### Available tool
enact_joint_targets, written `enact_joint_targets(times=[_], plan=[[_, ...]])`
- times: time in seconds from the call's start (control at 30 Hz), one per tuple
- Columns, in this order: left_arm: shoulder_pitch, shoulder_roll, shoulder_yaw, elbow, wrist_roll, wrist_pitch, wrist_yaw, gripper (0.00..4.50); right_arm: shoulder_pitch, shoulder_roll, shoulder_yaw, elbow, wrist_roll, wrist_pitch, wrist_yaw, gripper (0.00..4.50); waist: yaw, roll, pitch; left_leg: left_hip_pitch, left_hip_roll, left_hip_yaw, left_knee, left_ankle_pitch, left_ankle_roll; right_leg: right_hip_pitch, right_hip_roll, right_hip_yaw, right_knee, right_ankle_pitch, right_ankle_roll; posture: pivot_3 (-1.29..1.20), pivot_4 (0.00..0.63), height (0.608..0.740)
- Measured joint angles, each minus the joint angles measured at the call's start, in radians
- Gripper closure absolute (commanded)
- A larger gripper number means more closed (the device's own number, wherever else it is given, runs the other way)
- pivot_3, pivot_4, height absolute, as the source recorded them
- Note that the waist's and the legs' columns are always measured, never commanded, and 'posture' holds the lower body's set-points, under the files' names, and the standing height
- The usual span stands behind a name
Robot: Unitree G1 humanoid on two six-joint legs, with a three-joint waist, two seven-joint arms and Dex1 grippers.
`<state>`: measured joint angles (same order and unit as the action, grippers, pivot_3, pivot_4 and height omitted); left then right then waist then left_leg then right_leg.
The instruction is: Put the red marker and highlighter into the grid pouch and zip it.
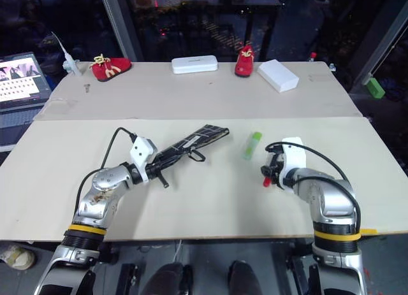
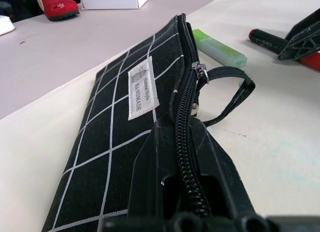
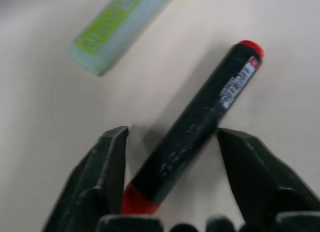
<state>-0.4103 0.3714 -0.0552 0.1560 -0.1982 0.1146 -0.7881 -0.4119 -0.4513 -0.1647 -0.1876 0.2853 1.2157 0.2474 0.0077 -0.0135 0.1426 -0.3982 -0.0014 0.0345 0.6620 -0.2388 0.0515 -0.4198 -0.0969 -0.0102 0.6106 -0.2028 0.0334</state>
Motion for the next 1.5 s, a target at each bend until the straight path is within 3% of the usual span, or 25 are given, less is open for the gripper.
enact_joint_targets(times=[0.13,0.47,0.57,0.73,0.83,0.97,1.5], plan=[[0.0,0.002,0.003,-0.006,-0.002,0.002,-0.001,4.5,0.02,0.0,-0.002,0.001,-0.017,-0.036,-0.014,4.01,0.003,-0.002,-0.001,0.0,0.0,0.0,0.0,0.0,0.0,0.0,0.0,0.0,0.0,0.0,0.0,0.0,0.15,0.74],[-0.016,0.003,0.003,-0.005,-0.002,0.003,-0.013,4.5,-0.026,0.013,-0.061,0.085,-0.015,-0.06,-0.036,4.01,0.003,-0.003,-0.002,0.001,0.0,0.0,0.0,0.0,0.0,0.001,0.0,0.0,0.0,0.0,0.0,0.0,0.15,0.74],[-0.016,0.005,0.003,-0.005,-0.002,0.003,-0.02,4.5,-0.061,0.003,-0.1,0.13,-0.01,-0.14,-0.025,4.01,0.001,-0.003,-0.002,-0.002,0.0,0.001,0.0,0.0,0.0,-0.002,0.0,0.001,0.0,0.0,0.0,0.0,0.15,0.74],[-0.021,0.014,-0.005,-0.003,-0.001,0.013,-0.044,4.5,-0.098,-0.309,0.173,0.049,-0.21,-0.748,0.282,4.01,-0.014,0.001,0.0,-0.001,0.0,0.001,0.0,0.0,0.0,-0.002,0.004,0.0,-0.001,-0.001,0.001,0.0,0.15,0.74],[-0.025,0.01,-0.01,-0.003,-0.001,0.016,-0.05,4.5,-0.101,-0.361,0.324,0.075,-0.338,-1.009,0.375,4.01,-0.022,-0.003,-0.001,0.0,0.001,0.001,0.0,0.0,0.0,-0.002,0.005,0.001,-0.001,-0.001,0.0,0.0,0.15,0.74],[-0.026,0.011,-0.011,-0.003,-0.001,0.017,-0.055,4.5,-0.127,-0.361,0.44,0.187,-0.475,-1.19,0.402,4.01,-0.022,-0.003,-0.001,0.0,0.001,0.002,0.0,0.0,0.0,-0.002,0.003,0.004,0.0,-0.001,0.0,0.0,0.15,0.74],[-0.026,0.008,-0.014,-0.004,-0.001,0.019,-0.056,4.5,-0.249,-0.352,0.5,0.396,-0.728,-1.555,0.366,4.01,-0.018,-0.003,-0.001,0.0,0.001,0.002,0.0,0.0,0.0,-0.003,0.002,0.004,0.0,-0.001,0.0,0.0,0.15,0.74]])
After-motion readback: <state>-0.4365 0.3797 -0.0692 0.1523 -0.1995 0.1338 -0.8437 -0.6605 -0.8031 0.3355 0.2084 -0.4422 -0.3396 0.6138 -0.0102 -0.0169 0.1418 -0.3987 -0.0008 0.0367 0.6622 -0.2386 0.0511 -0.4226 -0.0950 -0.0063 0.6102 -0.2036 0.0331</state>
